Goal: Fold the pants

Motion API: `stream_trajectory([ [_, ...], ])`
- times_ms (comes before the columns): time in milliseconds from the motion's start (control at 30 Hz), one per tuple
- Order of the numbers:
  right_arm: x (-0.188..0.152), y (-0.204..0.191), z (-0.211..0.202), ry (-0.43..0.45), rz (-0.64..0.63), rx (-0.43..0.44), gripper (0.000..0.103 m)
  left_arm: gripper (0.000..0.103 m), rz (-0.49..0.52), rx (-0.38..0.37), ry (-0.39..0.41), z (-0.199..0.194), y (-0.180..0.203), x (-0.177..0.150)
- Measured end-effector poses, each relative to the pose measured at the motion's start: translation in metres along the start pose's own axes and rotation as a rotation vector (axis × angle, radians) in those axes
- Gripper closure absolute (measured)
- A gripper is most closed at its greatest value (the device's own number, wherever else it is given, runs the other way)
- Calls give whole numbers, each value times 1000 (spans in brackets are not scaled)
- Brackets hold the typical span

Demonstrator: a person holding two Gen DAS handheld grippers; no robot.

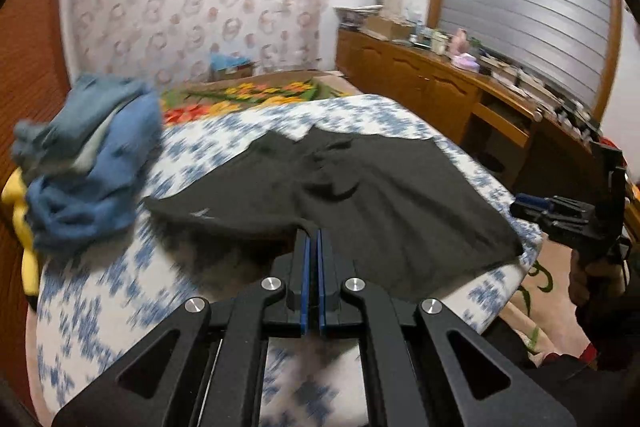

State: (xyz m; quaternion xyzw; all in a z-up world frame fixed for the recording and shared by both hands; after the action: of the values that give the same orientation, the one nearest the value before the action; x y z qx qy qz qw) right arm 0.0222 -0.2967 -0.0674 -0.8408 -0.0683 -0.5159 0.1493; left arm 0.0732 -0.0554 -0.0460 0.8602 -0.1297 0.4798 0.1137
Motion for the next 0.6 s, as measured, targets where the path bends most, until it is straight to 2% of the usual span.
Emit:
stream_trajectory([
  [233,4,9,-4,14,-6,3,65,99,53,-101,-9,32,45,27],
  [467,4,9,-7,31,-10,7,65,99,91,-180,-8,41,77,48],
  [600,6,5,-7,33,-15,14,65,99,93,-179,-4,42,83,54],
])
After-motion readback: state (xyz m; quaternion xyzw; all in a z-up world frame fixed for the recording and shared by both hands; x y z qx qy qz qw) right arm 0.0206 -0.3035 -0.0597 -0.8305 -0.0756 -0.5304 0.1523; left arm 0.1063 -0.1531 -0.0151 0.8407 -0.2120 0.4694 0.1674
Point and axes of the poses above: each gripper's, at about its wrist camera, not at the fingertips, and z roughly the way its jaws point, y to its right, x to its top, the point moved 1 cm from there along z, roughly the way its jaws point, and after that the axes turned 8 degrees about y, right-handed, at the moved point
